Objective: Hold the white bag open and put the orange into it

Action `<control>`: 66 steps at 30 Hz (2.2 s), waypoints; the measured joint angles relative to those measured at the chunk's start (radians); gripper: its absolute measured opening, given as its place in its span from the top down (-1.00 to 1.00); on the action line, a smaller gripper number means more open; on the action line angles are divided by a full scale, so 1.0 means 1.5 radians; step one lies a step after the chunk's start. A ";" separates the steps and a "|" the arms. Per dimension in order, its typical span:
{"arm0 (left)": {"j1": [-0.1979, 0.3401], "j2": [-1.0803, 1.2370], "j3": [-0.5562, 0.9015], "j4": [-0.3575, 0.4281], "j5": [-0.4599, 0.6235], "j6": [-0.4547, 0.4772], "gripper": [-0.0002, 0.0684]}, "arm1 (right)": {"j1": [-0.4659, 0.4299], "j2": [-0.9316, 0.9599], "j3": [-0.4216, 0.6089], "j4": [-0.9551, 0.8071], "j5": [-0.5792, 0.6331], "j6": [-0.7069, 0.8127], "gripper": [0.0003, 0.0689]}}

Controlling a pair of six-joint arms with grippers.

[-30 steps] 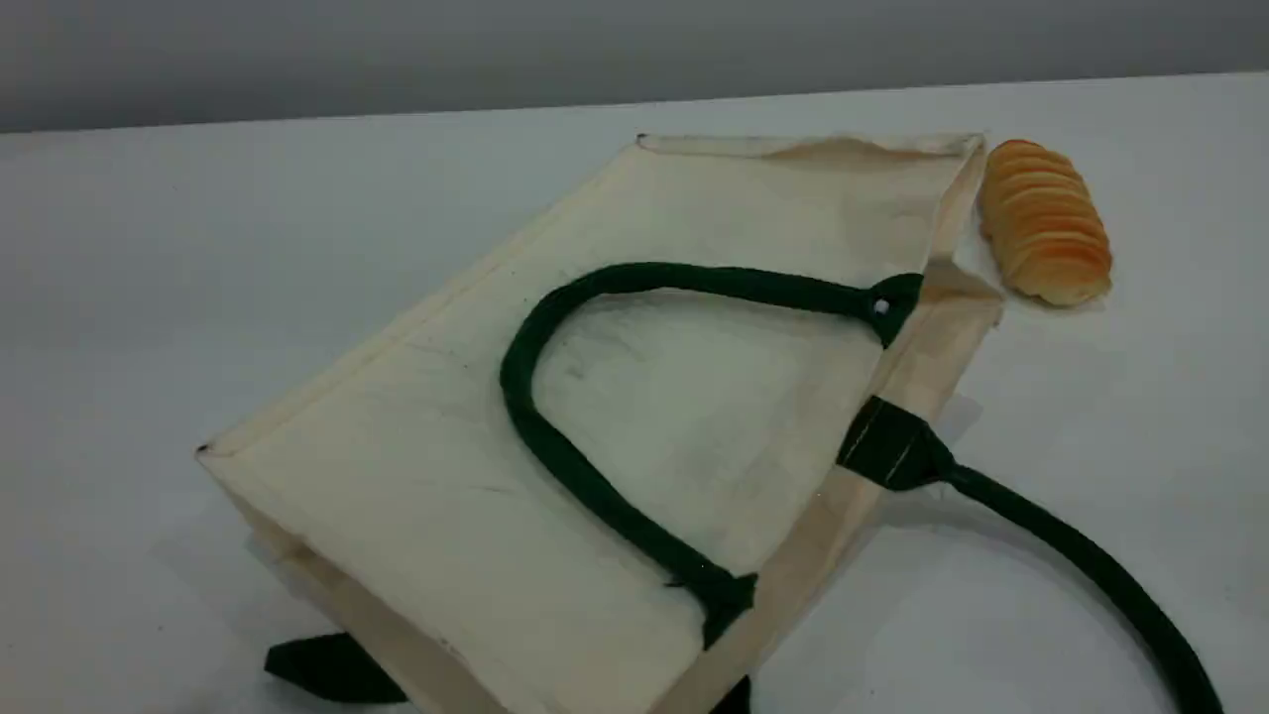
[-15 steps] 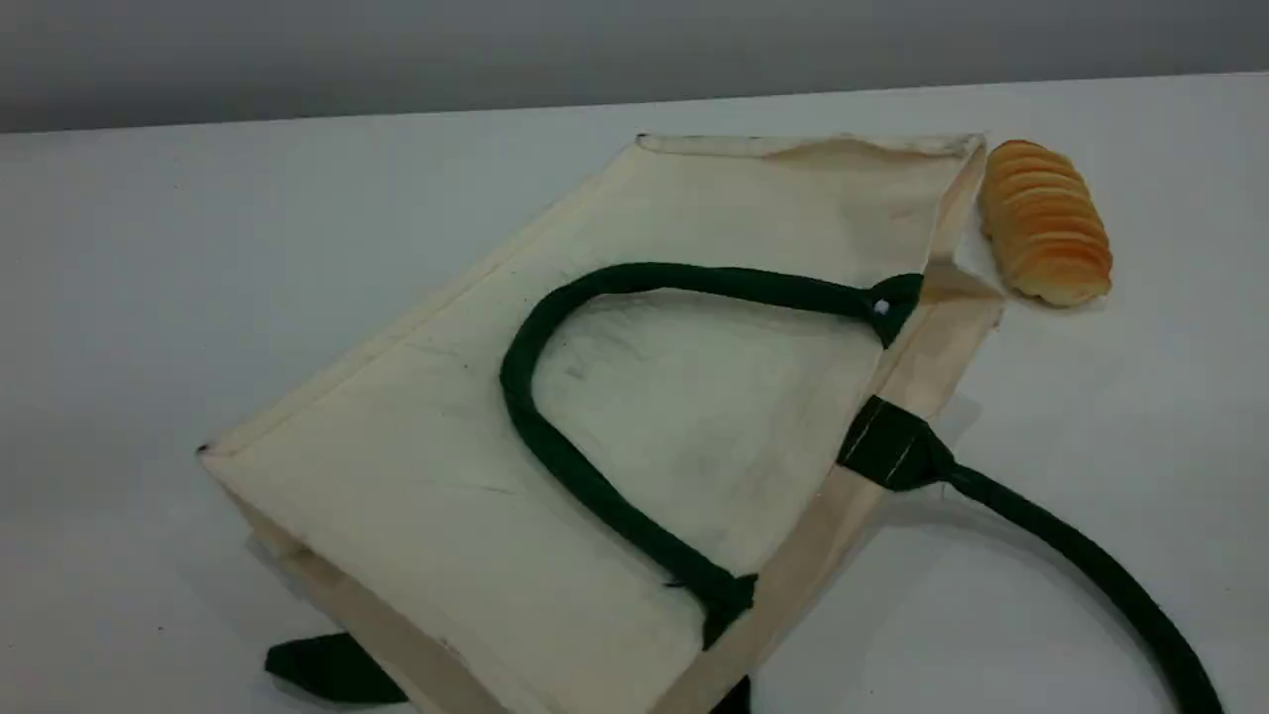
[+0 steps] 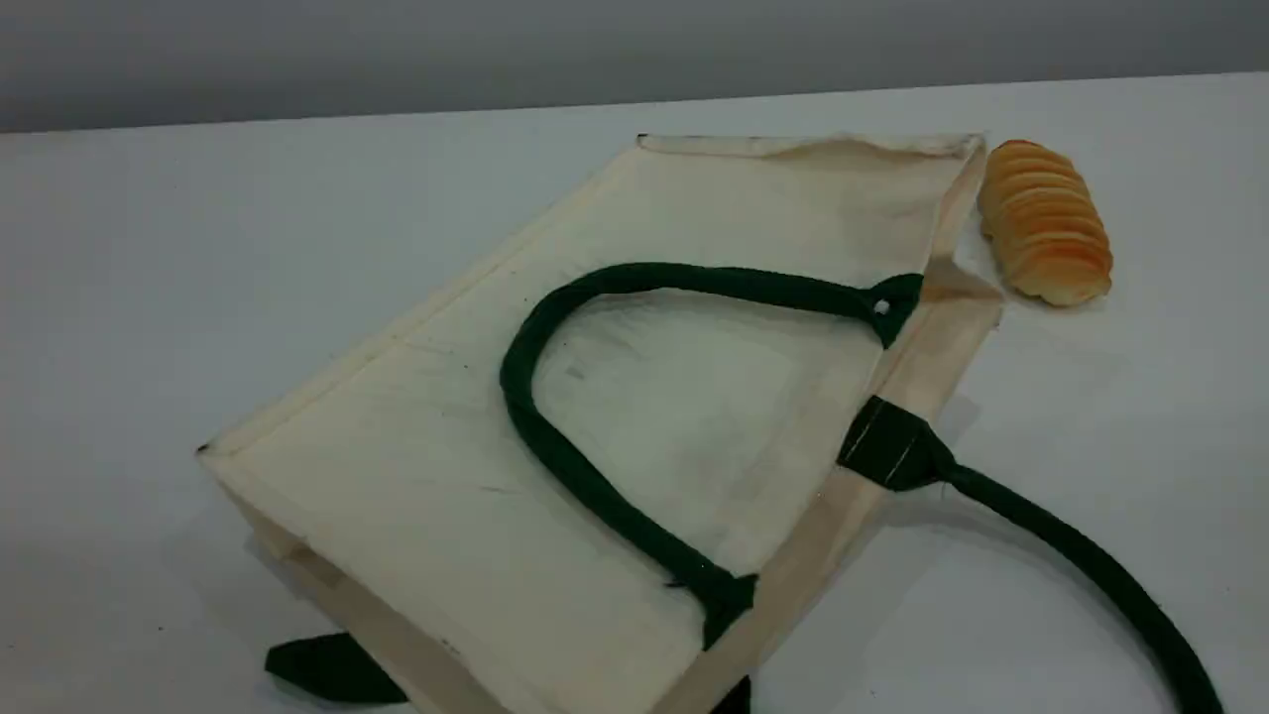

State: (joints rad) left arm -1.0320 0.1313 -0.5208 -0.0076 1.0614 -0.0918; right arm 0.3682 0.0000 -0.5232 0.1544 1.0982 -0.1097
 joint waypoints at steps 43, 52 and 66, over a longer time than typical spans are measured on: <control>0.612 -0.051 0.012 -0.020 0.011 0.041 0.87 | -0.266 0.000 0.000 0.005 0.001 0.000 0.76; 0.683 -0.088 0.011 -0.018 0.012 0.042 0.84 | -0.266 0.000 0.000 0.005 0.002 0.000 0.73; 0.673 -0.088 0.011 -0.017 0.012 0.041 0.78 | -0.266 0.000 0.000 0.005 0.002 0.000 0.68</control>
State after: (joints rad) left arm -0.0228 0.0000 -0.5048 -0.0336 1.0798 -0.0304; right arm -0.0304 0.0000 -0.5232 0.1618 1.1010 -0.1097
